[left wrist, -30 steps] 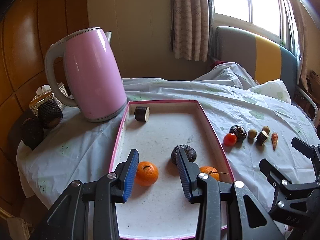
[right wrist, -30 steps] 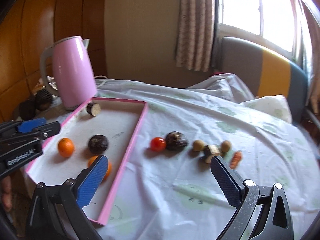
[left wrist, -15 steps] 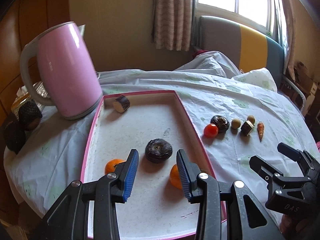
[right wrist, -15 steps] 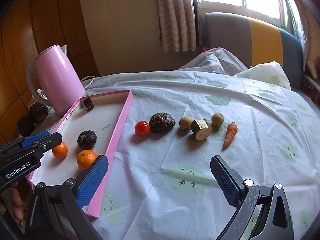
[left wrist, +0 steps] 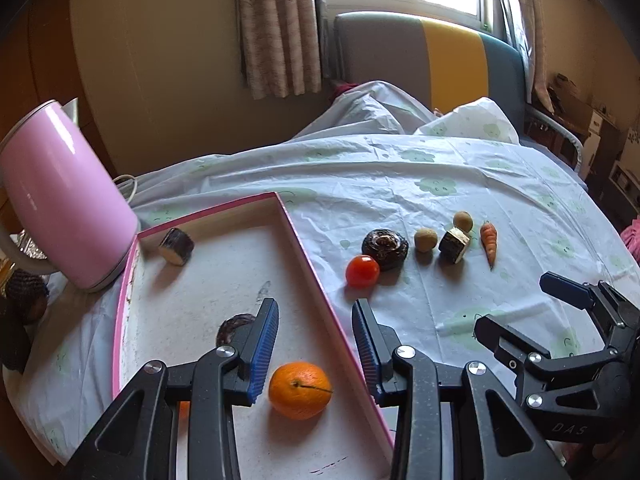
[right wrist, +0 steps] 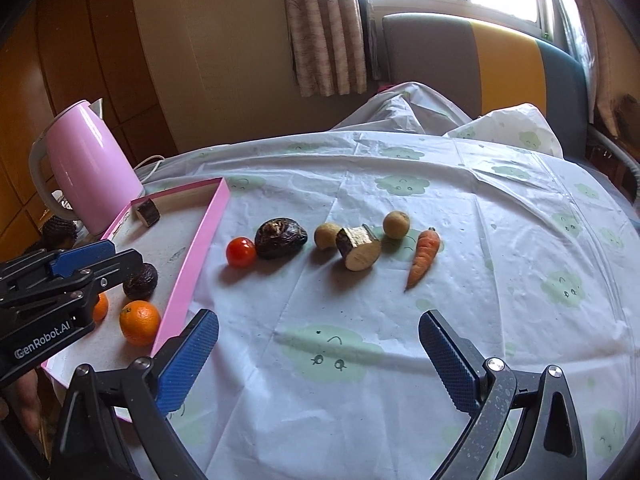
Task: Organize fruits
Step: 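Withdraw both open tools from the tray toward the remaining produce, then put the red cherry tomato in the tray with the left tool while the right tool grasps the beige slice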
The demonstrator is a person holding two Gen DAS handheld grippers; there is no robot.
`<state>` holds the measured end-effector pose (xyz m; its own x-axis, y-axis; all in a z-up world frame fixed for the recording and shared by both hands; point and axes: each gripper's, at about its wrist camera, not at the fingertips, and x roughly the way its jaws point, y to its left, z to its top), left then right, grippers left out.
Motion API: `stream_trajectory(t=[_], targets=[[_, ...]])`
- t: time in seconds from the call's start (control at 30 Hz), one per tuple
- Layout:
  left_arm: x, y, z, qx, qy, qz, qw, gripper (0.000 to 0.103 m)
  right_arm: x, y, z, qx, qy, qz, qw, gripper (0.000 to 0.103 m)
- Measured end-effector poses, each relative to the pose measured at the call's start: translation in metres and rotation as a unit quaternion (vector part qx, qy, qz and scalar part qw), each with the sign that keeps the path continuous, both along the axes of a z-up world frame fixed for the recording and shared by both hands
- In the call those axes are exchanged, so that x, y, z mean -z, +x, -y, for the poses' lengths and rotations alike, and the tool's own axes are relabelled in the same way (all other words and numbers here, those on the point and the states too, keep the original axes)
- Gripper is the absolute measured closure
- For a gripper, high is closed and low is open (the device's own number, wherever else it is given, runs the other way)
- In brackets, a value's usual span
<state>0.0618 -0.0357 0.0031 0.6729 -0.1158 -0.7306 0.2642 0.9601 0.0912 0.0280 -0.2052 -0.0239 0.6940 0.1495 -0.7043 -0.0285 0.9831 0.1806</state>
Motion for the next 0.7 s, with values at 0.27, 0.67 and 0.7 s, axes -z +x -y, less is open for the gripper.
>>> stream_trajectory(t=[0.27,0.67,0.7], targets=[[0.009,0.020,0.014,0.045,-0.005,-0.033,0.9985,0.072,0.007,0.006,0.014,0.016,0.009,-0.013,1.000,0.002],[0.025,0.062,0.025,0.075,-0.003,-0.071,0.9947,0.071,0.010,0.022,0.016,0.009,0.000,-0.017,1.000,0.007],[0.026,0.063,0.027,0.076,-0.005,-0.074,0.9944,0.071,0.010,0.024,0.015,0.008,-0.004,-0.017,1.000,0.008]])
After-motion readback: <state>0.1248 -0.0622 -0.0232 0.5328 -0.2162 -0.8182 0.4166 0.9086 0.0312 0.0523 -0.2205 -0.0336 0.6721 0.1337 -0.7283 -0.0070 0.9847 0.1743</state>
